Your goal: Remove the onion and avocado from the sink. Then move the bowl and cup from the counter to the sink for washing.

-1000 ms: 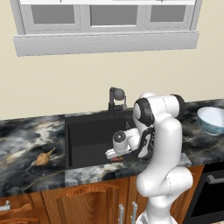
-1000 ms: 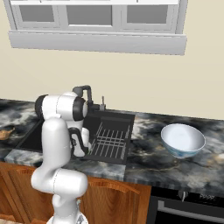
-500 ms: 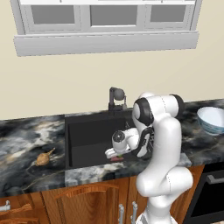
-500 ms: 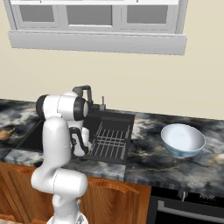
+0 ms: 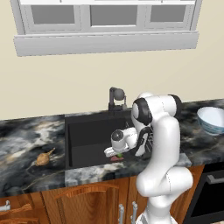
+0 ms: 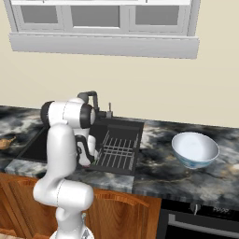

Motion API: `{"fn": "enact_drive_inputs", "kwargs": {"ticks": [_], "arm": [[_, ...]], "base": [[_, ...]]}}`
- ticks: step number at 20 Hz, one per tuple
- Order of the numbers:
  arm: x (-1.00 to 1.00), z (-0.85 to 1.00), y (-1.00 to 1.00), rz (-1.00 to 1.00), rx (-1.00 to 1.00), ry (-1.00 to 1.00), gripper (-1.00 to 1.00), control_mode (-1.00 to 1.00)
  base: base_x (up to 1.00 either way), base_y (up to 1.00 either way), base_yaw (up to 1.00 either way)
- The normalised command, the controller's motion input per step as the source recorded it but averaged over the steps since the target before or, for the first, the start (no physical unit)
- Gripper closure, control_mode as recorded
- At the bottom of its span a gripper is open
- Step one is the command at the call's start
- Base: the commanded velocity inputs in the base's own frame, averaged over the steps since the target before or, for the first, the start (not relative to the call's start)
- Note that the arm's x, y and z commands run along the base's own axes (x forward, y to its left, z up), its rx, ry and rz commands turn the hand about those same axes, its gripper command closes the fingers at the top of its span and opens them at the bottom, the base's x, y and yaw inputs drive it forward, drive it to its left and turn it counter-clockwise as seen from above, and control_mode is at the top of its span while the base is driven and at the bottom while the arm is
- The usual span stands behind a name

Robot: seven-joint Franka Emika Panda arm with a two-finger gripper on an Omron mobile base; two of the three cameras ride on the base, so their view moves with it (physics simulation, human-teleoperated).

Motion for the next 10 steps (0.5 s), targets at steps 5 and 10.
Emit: {"fn": "enact_drive_inputs", "kwargs": {"ticks": [5, 10], "arm": [[0.12, -0.09, -0.02, 0.0, 0.0, 0.0, -1.0, -1.0], [0.11, -0.11, -0.01, 0.0, 0.0, 0.0, -1.0, -1.0]], "base": [[0.0, 0.0, 0.0], [0.0, 0.0, 0.0]]}}
